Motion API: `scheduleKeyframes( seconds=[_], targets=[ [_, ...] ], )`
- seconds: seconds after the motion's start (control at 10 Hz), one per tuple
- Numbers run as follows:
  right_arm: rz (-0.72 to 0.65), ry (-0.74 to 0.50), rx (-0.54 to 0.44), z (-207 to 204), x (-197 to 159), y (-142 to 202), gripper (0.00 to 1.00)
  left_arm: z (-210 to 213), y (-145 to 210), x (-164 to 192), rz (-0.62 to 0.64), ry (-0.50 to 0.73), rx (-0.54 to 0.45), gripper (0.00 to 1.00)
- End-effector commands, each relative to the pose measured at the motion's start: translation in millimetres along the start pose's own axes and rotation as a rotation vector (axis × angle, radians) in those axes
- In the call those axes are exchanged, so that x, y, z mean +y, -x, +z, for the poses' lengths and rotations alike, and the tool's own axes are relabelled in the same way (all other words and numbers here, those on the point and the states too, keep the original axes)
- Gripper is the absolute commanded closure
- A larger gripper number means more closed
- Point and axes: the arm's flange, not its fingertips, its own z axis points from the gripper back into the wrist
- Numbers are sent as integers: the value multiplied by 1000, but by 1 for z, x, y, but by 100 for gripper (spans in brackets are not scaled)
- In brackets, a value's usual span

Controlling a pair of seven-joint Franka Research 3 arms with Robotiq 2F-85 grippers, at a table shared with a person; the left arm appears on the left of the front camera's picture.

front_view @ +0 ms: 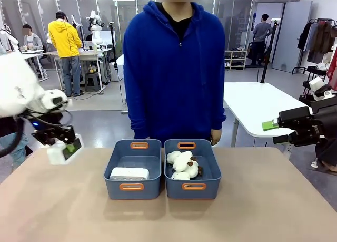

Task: Sort the digital clocks into the basket.
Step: Pick up the Digital clock from the table and place it into the empty Plastic storage basket.

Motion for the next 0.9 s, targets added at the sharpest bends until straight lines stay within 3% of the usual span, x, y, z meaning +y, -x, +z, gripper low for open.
scheduleKeyframes(
  seconds=[0.0, 0.2, 0.3, 0.4, 0.5, 0.7, 0.8],
  targets=[
    [3, -2, 4, 1, 0, -1, 10, 21, 33, 23, -87, 89, 16, 100],
    [3, -2, 4, 1, 0, -1, 10, 41, 47, 20, -190, 82, -49, 100],
    [3, -2, 4, 1, 0, -1, 10, 53, 54, 10, -342, 98, -47, 100],
    [3, -2, 4, 1, 0, -1, 10, 67, 61, -15, -593, 152, -36, 100],
    [3, -2, 4, 1, 0, -1, 10, 77, 63, -42, -732, 103, -34, 100],
    [3, -2, 4, 1, 0, -1, 10, 88, 58, -99, -962, 160, -74, 100],
    [3, -2, 4, 1, 0, -1, 10, 75, 43, -135, -1021, 41, -122, 100]
  ],
)
